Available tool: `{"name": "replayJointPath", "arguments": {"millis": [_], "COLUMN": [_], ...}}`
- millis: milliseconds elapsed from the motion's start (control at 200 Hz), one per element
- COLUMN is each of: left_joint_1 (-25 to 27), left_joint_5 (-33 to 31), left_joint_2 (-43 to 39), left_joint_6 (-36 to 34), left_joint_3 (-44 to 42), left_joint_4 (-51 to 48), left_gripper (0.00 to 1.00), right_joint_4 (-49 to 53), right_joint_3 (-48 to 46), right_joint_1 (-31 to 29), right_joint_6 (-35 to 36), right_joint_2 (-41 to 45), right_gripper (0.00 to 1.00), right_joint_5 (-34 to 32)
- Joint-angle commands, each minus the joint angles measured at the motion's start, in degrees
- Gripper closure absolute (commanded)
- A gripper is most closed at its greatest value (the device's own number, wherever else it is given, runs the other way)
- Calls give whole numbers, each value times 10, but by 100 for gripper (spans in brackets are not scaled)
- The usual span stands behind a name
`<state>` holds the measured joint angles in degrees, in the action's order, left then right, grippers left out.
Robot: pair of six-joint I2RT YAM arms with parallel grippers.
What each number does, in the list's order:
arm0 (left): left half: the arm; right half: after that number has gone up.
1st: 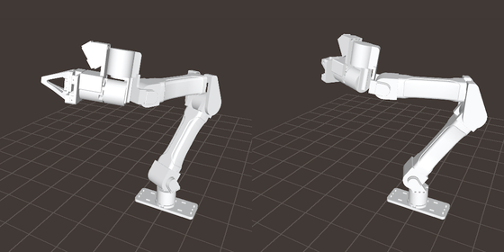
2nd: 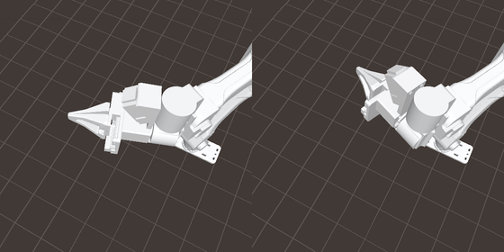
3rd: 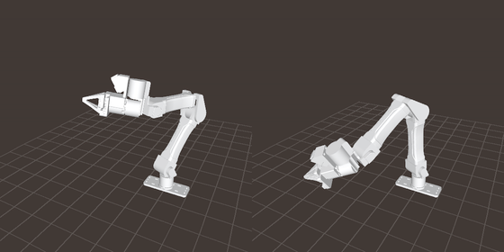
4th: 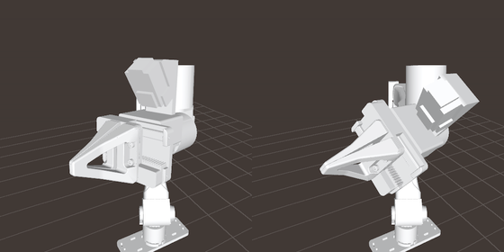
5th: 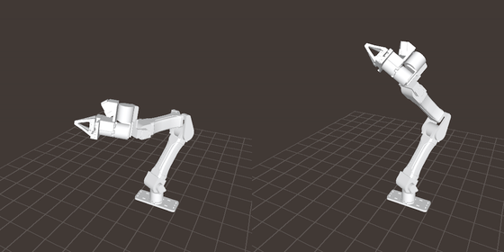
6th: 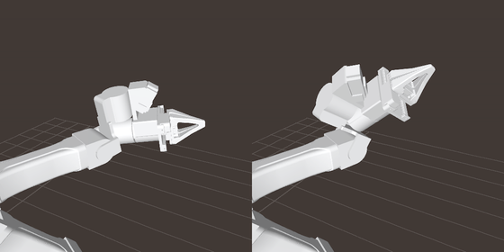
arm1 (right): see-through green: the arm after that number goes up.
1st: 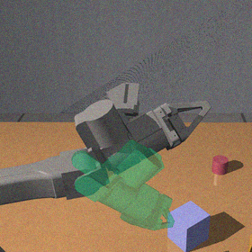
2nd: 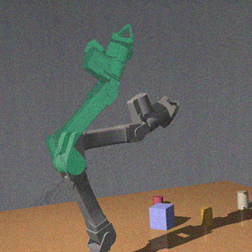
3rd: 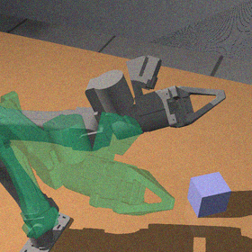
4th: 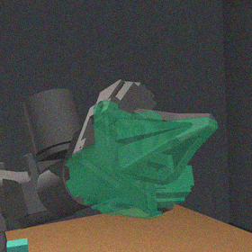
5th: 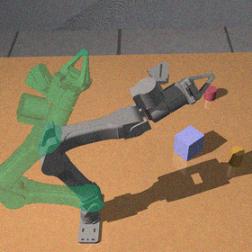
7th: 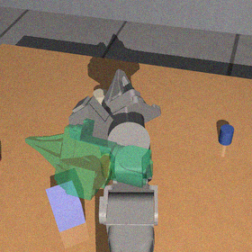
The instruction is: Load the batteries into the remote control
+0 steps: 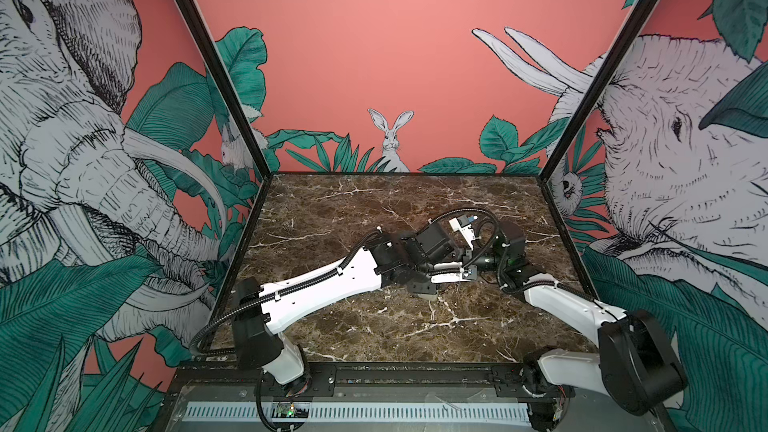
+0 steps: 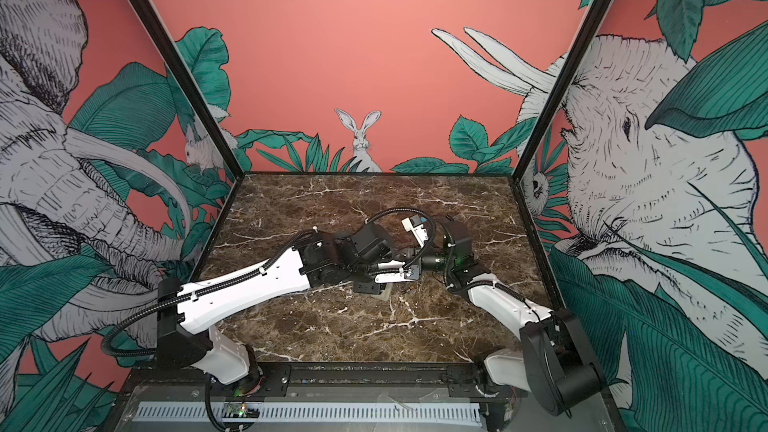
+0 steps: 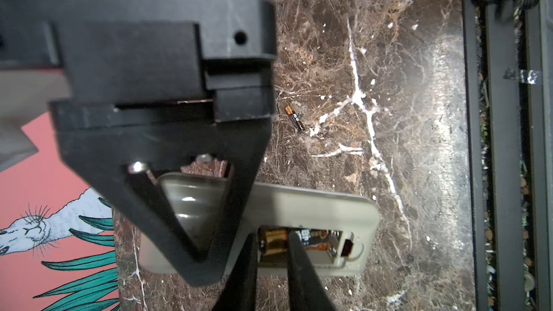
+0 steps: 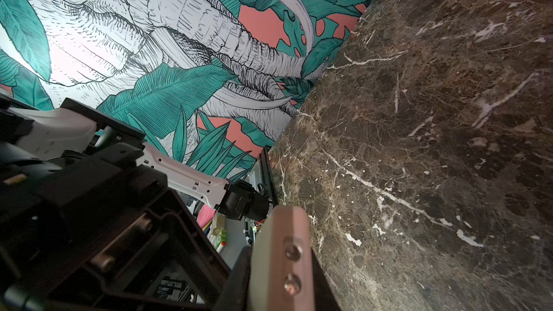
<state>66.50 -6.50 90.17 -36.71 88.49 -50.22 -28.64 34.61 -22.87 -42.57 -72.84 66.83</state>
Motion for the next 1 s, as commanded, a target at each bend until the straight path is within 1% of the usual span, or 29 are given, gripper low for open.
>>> {"name": "replayJointPath", "arguments": {"millis": [0, 455, 990], "left_joint_1": [3, 4, 4], "left_joint_5": [-8, -9, -6], "left_joint_2": [-3, 4, 12], "left_joint_6": [-13, -13, -3], "left_joint_3": [12, 0, -13], "left_joint_4": [-14, -15, -16], "left_gripper": [81, 85, 85], "right_joint_4": [-20, -18, -16], "right_joint_3": [23, 23, 29], "right_joint_1": [-3, -3, -3], "right_joint_6": [9, 9, 10], "right_joint_2": [4, 8, 16], "right_gripper": [100, 100, 100], "right_joint_5": [16, 16, 18]}}
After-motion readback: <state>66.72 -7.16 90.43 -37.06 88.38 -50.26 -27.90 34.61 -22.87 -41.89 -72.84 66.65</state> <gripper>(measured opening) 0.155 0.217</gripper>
